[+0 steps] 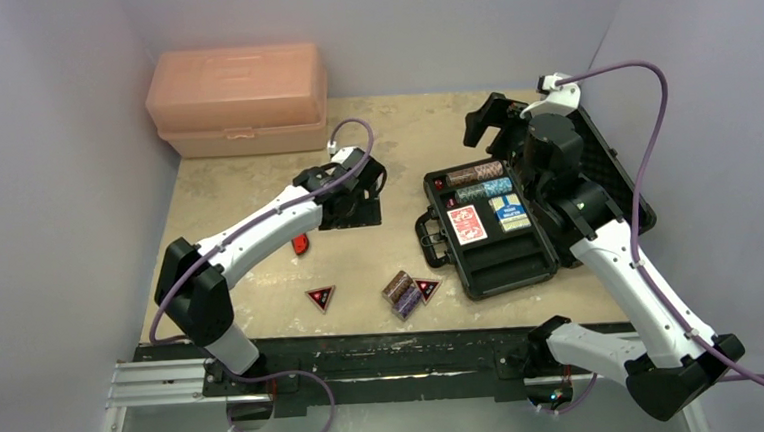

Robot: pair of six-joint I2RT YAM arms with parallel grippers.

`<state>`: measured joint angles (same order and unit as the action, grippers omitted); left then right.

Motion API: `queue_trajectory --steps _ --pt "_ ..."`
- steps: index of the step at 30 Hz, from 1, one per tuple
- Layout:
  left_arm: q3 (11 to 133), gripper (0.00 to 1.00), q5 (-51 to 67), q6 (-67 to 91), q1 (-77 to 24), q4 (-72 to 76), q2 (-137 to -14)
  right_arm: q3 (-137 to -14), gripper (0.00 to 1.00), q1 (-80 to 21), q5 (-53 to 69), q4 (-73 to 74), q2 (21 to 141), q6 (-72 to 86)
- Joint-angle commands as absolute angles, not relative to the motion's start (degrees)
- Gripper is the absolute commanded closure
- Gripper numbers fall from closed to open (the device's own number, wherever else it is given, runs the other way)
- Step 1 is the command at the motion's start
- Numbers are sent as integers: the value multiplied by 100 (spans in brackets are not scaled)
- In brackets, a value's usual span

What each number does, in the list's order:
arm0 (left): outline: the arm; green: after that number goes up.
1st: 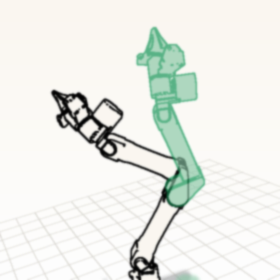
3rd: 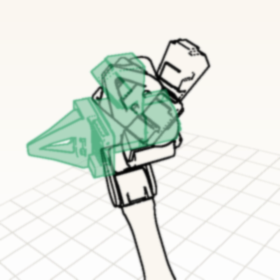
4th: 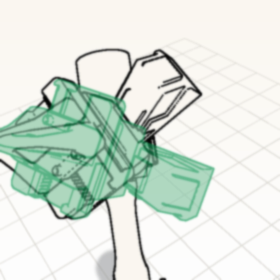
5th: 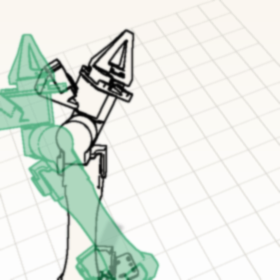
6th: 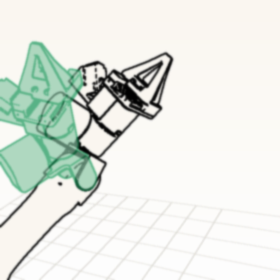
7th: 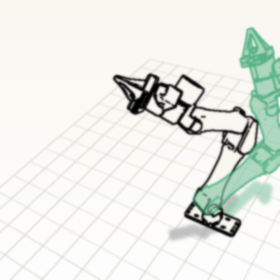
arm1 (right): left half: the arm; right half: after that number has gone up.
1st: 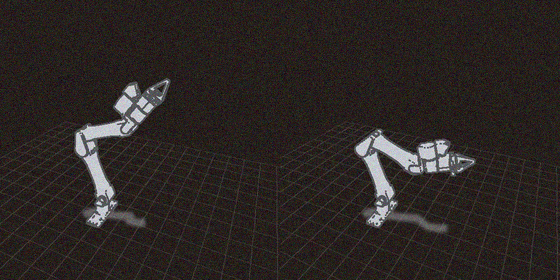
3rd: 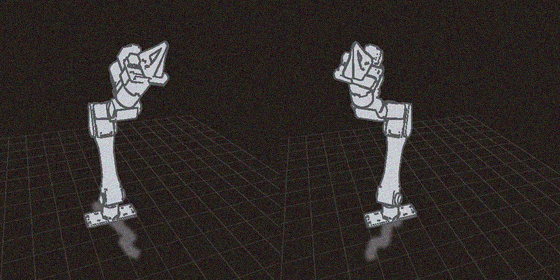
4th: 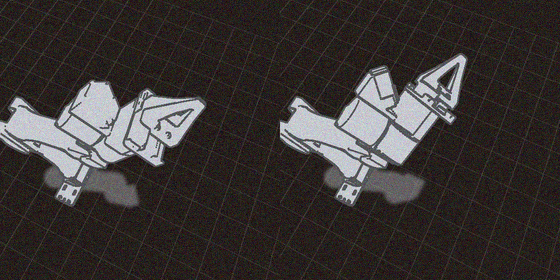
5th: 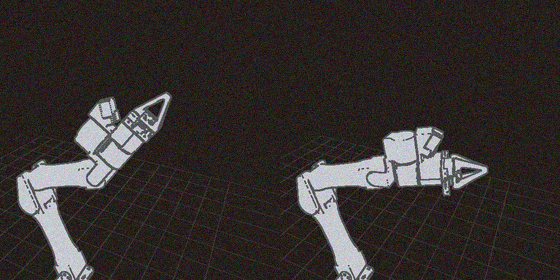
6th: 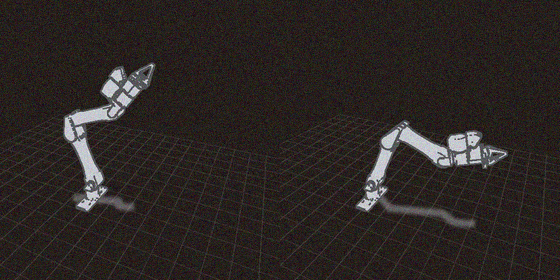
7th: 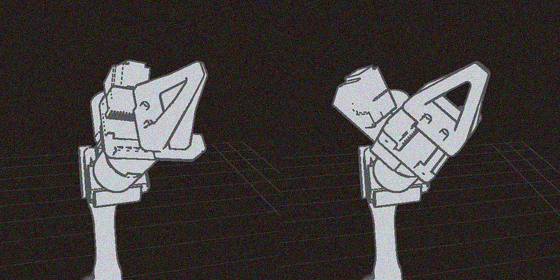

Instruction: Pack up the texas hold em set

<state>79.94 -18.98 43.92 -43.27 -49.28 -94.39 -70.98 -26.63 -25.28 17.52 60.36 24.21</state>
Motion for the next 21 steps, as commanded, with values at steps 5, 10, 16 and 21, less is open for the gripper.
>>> queue_trajectory --steps 5,10,16,21 --pt "7455 0 -2694 5225 -4343 -5146 -8711 -7058 1 -2668 -2408 1530 5988 2496" --pt "7009 0 -2667 5471 -4348 -5051 -8469 -7049 1 -2665 -2407 1505 6037 2513" --pt "6313 1 -3131 6594 -4282 -5124 -7797 -7036 1 -2668 -2401 1494 6071 2514" --pt "6211 3 -2910 6845 -4146 -5485 -7849 -7024 1 -2665 -2396 1477 6074 2522"
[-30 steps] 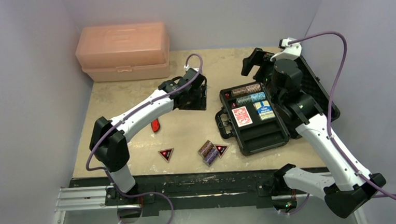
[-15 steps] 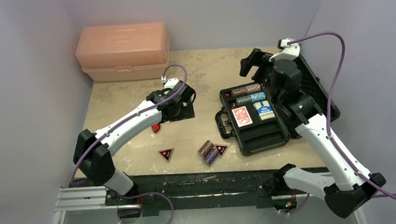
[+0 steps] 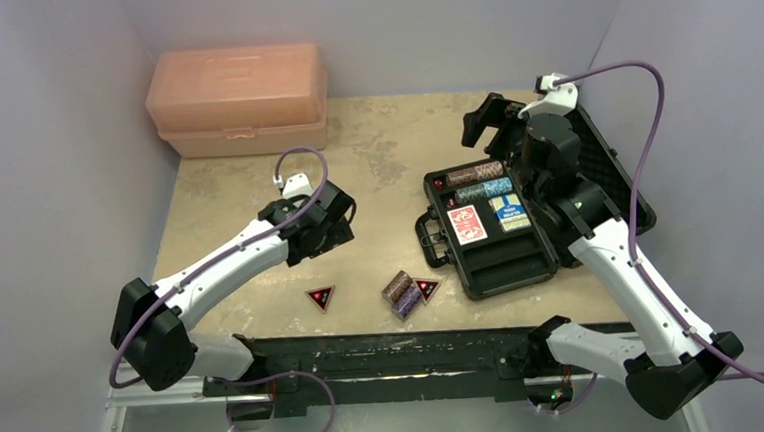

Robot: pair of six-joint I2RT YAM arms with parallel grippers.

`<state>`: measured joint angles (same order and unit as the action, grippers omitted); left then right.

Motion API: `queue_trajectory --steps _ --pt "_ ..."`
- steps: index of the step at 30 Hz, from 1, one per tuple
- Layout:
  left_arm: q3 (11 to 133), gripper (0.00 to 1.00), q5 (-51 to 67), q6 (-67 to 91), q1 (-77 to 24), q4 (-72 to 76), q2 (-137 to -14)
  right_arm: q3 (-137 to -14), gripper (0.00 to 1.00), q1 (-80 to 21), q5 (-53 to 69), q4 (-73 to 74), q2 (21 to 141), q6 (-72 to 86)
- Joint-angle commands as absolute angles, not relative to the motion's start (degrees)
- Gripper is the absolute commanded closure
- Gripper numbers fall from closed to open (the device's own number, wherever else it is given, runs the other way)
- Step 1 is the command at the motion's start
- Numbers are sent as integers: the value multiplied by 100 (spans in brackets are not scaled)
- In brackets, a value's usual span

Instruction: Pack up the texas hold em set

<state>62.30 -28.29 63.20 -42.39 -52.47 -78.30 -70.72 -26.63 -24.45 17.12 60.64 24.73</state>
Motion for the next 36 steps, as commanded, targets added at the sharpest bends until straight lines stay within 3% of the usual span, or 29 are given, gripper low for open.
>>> queue_trajectory --steps 1,10,36 --pt "6275 4 -2881 6967 -4140 -5669 -7962 -7011 1 -2664 -2399 1462 6069 2522" --pt "6636 13 -2483 7697 -4139 -6464 -8862 -7004 1 -2701 -2348 1459 6073 2558" --pt "4693 17 -1450 7485 -4089 -4575 -8359 -7099 1 -2900 -2280 1468 6324 2562"
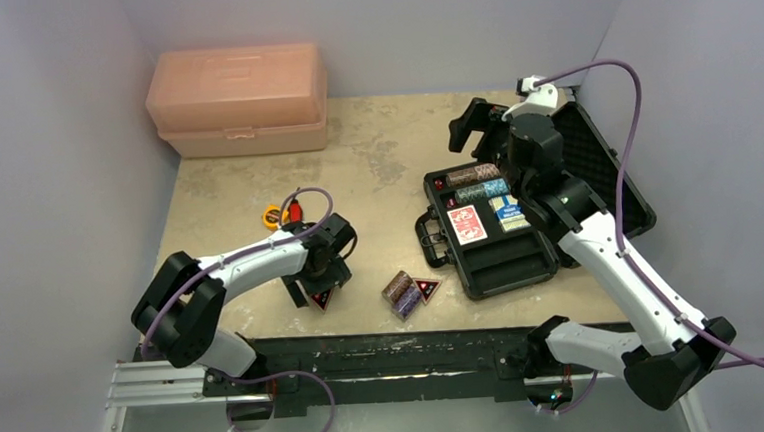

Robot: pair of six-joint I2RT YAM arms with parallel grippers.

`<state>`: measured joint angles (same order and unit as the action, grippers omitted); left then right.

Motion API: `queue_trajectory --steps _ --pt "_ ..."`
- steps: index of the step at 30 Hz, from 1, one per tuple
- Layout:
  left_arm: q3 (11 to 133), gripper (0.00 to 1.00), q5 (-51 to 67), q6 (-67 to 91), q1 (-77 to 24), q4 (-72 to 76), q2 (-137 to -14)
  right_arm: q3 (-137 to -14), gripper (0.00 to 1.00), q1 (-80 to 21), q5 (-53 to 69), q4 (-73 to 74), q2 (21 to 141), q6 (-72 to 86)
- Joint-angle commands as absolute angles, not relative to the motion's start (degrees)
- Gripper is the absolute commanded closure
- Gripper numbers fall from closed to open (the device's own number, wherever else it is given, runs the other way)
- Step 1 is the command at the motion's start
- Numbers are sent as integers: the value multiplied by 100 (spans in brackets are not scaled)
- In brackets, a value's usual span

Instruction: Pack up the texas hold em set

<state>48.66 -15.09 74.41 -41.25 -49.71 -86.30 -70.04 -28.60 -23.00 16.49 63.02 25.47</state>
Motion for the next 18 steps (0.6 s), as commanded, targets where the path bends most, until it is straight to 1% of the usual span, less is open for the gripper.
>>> queue_trajectory --steps 1,9,18 --pt "4647 17 -1444 7470 -4081 -4506 -8330 -7108 1 -2899 -2265 1475 6339 2566" --pt "4525 20 -1536 7537 -4049 -4359 -8290 -7164 1 -2900 -2188 1508 6416 2580" --pt "4348 21 -1608 7818 -3980 -4302 -8253 -7150 1 -2900 -2149 1496 6452 2593"
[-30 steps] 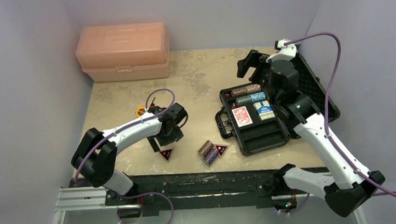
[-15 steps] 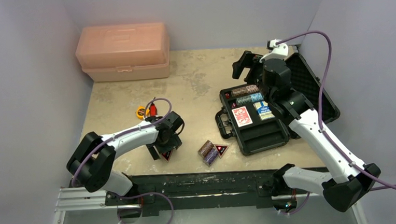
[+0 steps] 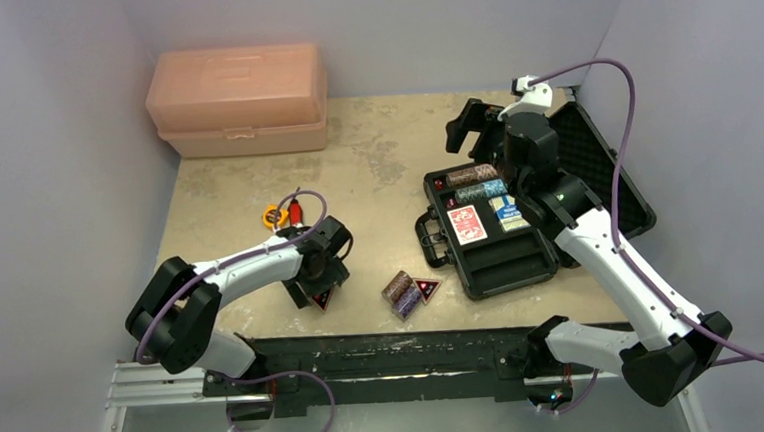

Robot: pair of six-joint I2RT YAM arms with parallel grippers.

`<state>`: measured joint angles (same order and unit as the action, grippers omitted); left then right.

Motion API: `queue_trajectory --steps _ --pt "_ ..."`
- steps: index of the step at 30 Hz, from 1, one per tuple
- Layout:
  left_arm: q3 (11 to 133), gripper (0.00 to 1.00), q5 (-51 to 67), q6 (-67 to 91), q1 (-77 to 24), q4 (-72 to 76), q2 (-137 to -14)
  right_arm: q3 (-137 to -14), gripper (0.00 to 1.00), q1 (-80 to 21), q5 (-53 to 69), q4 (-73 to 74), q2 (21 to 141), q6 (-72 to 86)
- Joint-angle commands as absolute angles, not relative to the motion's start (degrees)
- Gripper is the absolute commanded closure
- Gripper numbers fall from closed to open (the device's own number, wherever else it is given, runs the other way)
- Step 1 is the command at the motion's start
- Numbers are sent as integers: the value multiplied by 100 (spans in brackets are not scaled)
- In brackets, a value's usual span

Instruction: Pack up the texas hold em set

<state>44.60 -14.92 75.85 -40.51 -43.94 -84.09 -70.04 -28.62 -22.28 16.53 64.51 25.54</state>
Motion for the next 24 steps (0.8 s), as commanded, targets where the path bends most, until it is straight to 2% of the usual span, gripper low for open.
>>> queue_trajectory --steps 1,18,24 --pt "4341 21 -1604 7820 -3973 -4284 -8261 -7154 1 -2900 -2144 1487 6456 2593" --pt "4272 28 -1617 7927 -3959 -4344 -8338 -7138 1 -2896 -2075 1463 6488 2609" --pt "4280 33 -1590 7886 -3968 -4268 -8404 -7145 1 -2900 -2057 1459 6486 2606"
